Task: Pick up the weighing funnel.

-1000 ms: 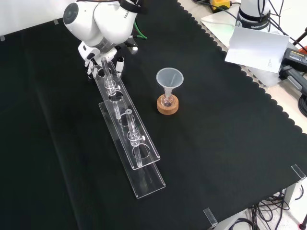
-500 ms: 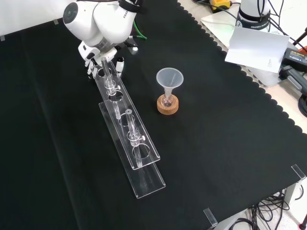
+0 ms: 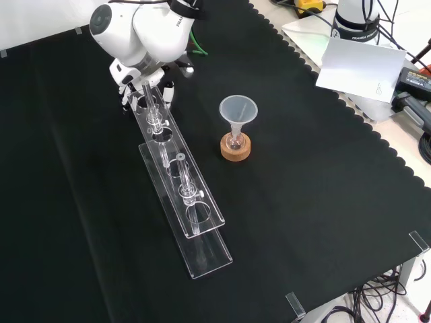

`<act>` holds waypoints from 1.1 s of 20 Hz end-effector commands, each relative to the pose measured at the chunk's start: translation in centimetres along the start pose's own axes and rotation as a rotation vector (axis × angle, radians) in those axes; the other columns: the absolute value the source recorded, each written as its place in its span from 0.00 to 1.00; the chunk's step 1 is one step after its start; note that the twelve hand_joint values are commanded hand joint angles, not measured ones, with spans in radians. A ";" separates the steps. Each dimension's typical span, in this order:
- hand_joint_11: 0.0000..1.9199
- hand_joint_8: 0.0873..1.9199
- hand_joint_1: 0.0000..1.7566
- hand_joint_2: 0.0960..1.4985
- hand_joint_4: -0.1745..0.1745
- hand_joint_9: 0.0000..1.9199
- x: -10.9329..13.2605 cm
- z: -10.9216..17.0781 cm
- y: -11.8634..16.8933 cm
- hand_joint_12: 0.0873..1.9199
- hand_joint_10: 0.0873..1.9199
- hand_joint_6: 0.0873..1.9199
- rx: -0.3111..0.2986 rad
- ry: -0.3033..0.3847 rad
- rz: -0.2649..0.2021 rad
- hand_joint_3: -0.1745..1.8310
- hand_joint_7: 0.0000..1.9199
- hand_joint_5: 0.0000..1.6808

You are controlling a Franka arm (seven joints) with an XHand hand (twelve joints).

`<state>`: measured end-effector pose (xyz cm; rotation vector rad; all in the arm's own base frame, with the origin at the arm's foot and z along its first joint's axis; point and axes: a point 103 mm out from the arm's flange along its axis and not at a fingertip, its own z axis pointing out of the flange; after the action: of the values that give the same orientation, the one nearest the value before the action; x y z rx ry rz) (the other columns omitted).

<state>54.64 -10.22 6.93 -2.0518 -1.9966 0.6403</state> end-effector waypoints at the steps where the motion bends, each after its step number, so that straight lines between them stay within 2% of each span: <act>1: 0.25 0.33 0.62 0.69 0.99 0.38 0.2 0.1 -0.1 0.65 0.25 0.26 -0.013 -0.014 0.025 0.00 0.24 0.74; 8: 0.27 0.32 0.63 0.70 1.00 0.40 0.1 0.6 -0.1 0.64 0.24 0.26 0.003 -0.002 0.025 0.00 0.26 0.75; 15: 0.30 0.32 0.63 0.69 1.00 0.42 -0.4 -0.6 -0.7 0.62 0.23 0.25 -0.050 -0.013 0.042 0.00 0.27 0.76; 18: 0.35 0.32 0.64 0.68 1.00 0.44 -1.0 -1.5 -1.3 0.58 0.21 0.20 -0.088 -0.002 0.051 0.00 0.28 0.79; 22: 0.39 0.33 0.64 0.67 1.00 0.47 -1.8 -2.8 -2.2 0.55 0.19 0.15 -0.096 0.011 0.049 0.00 0.28 0.81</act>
<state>54.21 -10.70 8.83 -2.1413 -2.0056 0.5896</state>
